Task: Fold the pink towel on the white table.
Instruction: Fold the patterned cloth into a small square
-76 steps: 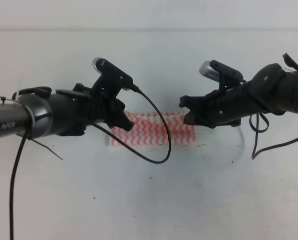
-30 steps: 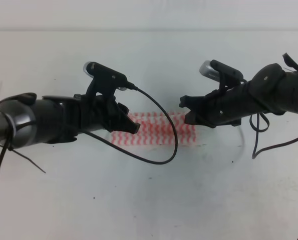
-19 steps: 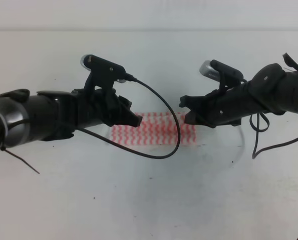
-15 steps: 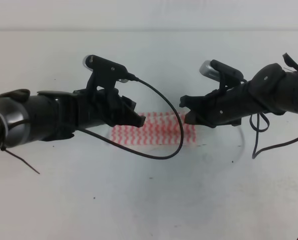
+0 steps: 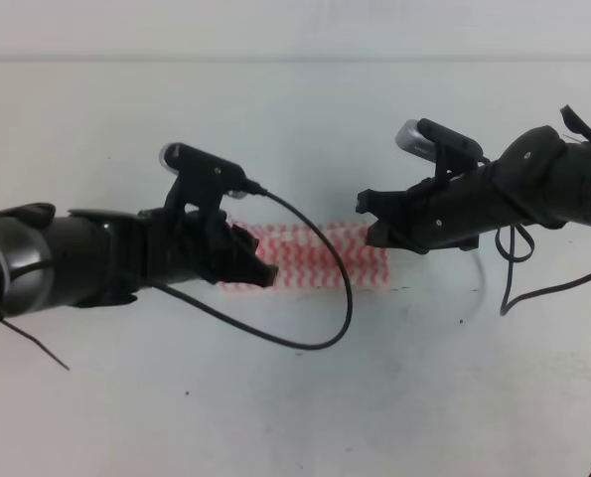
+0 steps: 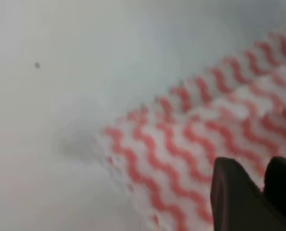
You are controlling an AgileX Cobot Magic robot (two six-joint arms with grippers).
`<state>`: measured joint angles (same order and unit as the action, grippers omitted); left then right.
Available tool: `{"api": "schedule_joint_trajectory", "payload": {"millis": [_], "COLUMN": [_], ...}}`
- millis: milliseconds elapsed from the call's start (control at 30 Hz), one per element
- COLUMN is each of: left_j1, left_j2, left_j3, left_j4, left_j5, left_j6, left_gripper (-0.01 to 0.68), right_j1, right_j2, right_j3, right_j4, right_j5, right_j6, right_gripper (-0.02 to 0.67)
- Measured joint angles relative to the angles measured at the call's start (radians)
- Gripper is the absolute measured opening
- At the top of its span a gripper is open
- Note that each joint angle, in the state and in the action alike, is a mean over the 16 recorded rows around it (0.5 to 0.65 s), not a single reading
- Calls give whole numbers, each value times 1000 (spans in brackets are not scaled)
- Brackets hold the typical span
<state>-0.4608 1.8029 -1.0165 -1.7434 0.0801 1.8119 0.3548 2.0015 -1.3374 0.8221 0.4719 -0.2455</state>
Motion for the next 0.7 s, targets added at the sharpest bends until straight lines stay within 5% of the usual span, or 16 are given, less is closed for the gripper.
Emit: {"api": "schedule_joint_trajectory", "payload": {"millis": [700], "left_j1": [0], "left_j2": [91], "left_j3": [24], "left_j4": [0], "left_j5": [20], "left_j6": [48], "left_gripper": [137], "right_j1": [0], "right_j2": [-3], "right_j3": [0], "right_j4": [0], "right_j5": [6], "right_j6": [1], "right_gripper": [-13]}}
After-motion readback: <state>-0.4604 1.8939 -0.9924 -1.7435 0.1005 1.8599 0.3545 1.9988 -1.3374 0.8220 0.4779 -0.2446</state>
